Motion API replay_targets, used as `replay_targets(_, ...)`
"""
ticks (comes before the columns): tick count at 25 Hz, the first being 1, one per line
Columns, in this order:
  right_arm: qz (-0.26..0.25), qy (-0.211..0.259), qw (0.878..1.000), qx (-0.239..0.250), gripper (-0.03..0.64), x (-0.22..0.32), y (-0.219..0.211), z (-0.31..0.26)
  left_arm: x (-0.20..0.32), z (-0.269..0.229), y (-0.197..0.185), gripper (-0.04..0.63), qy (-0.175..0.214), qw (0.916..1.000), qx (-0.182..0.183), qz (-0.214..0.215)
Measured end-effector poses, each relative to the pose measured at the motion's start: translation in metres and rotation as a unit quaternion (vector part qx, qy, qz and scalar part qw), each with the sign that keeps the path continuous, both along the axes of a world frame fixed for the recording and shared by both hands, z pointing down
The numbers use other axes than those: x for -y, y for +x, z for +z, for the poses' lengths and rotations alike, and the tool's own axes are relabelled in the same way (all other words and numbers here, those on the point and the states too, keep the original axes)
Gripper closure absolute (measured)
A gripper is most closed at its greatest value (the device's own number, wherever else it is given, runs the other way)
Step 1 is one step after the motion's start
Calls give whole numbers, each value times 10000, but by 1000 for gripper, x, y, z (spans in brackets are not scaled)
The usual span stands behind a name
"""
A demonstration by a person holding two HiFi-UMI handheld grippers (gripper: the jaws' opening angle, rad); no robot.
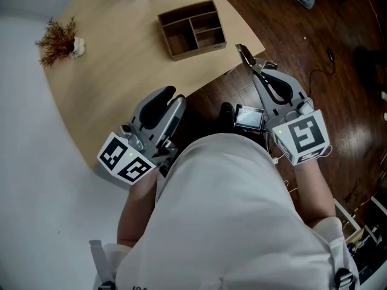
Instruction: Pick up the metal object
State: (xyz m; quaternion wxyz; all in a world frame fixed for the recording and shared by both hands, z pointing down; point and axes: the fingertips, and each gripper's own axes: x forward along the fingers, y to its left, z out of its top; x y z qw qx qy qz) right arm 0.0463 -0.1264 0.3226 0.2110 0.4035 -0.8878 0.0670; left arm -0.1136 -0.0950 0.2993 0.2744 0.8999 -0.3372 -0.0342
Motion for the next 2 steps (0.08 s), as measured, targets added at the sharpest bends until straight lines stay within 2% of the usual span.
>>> replay_targets(2, -13, 10, 10000, -3, 607, 2, -1, 0, 2, 0, 0, 489, 10, 10000, 4, -6)
